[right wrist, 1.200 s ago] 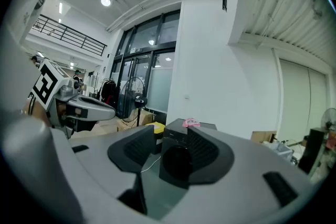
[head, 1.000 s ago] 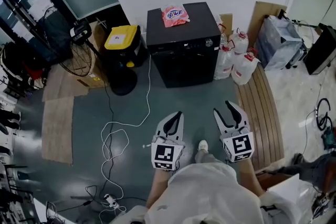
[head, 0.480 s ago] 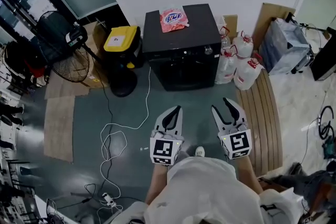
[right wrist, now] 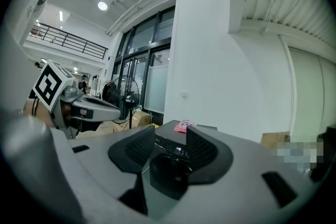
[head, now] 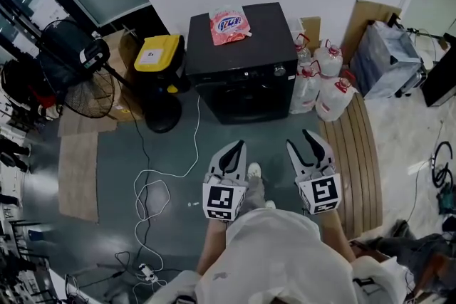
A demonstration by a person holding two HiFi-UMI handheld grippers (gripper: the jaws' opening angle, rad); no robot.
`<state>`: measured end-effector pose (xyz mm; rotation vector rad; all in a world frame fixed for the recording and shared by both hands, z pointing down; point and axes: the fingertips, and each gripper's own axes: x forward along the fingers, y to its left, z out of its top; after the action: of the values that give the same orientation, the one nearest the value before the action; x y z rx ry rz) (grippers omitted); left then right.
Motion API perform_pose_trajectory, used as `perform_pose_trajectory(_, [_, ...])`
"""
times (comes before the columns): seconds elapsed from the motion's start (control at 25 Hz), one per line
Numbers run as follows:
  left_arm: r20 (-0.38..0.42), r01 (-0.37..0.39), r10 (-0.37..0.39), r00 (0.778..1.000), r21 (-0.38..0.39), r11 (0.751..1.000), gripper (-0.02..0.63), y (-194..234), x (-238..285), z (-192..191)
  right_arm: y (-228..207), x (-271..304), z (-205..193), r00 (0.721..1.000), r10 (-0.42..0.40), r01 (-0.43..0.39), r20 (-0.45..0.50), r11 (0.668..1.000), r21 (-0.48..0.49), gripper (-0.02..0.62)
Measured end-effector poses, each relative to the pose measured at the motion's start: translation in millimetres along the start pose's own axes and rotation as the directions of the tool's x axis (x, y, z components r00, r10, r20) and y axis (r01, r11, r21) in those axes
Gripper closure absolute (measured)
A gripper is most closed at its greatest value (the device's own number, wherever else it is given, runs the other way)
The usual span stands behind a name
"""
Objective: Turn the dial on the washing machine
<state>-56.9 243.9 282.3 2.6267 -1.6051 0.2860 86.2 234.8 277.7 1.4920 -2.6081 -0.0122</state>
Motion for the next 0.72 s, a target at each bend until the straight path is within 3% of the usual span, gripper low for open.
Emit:
perform_pose_trajectory(0.36, [-0.003, 0.029, -0.029, 1.000, -0.018, 0.999, 0.594, 33.0, 60.7, -9.1, -28.0, 60.2, -11.1, 0.999, -0.018, 0.018, -0.030, 1.000, 0.000, 0.404])
perform_pose_trajectory(0.72, [-0.017, 0.064, -0.064, 0.998, -0.044, 0.997, 0.594, 96.1, 142.0, -12.3, -55.7, 153.8, -16.5, 0.996, -0.031, 0.032, -0.088, 0.999, 0.010, 0.405])
